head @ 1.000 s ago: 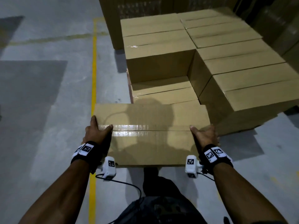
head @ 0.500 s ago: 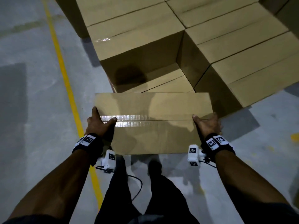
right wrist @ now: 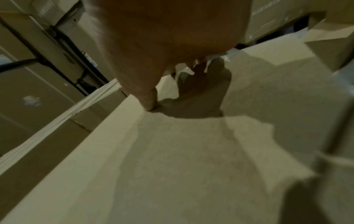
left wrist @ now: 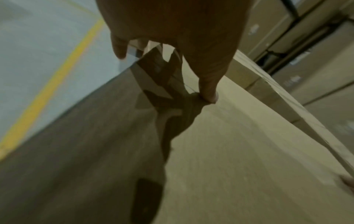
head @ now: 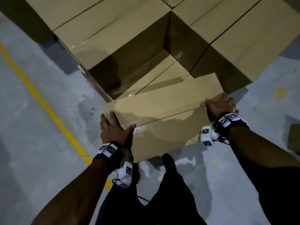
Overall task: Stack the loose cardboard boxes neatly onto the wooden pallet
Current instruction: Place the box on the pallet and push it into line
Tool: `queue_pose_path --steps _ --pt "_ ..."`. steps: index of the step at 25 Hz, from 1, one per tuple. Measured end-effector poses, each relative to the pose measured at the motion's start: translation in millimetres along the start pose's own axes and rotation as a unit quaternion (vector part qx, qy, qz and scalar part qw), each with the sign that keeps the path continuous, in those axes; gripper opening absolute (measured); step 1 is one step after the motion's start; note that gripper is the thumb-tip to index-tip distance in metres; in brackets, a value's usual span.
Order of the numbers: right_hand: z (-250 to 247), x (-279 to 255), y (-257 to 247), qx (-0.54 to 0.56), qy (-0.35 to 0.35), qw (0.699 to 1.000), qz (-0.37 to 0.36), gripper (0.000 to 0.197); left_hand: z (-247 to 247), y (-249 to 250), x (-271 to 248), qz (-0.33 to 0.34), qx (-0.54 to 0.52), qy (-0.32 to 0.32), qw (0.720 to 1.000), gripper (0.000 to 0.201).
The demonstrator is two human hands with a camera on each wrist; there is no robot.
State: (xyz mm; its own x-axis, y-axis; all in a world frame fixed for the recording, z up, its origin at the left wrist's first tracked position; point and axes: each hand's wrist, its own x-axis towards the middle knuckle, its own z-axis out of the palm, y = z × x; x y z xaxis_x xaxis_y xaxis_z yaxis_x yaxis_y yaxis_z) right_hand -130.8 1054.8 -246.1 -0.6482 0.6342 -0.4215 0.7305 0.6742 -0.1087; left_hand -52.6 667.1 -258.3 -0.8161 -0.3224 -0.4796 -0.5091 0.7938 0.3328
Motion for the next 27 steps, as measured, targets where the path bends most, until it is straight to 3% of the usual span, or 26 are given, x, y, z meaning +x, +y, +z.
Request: queue_pose_path --steps 3,6,13,16,19,23,27 --pt "2 -33 -10 0.022 0.021 0.999 0.021 0.075 -18 9 17 0.115 0.113 -0.015 0.987 0.094" --pt "15 -76 -14 0.071 0.016 0.997 0.034 0.068 -27 29 32 0.189 0.159 -0.05 0.968 0.084" --pt "56 -144 -4 0.189 -0.022 0.975 0.115 0.08 -24 106 36 0.303 0.216 -0.088 0.924 0.086" --pt "70 -165 -8 0.271 -0.064 0.947 0.161 0.087 -21 125 39 0.338 0.242 -0.102 0.904 0.085" --pt "75 -173 -26 0.346 -0.063 0.914 0.2 0.095 -20 145 57 0.368 0.268 -0.124 0.882 0.086" --pt "88 -174 -53 0.421 0.022 0.861 0.286 0.103 -6 166 100 0.407 0.297 -0.191 0.842 0.097" --pt "98 -177 -68 0.451 0.057 0.821 0.344 0.112 4 185 125 0.408 0.242 -0.281 0.834 0.108"
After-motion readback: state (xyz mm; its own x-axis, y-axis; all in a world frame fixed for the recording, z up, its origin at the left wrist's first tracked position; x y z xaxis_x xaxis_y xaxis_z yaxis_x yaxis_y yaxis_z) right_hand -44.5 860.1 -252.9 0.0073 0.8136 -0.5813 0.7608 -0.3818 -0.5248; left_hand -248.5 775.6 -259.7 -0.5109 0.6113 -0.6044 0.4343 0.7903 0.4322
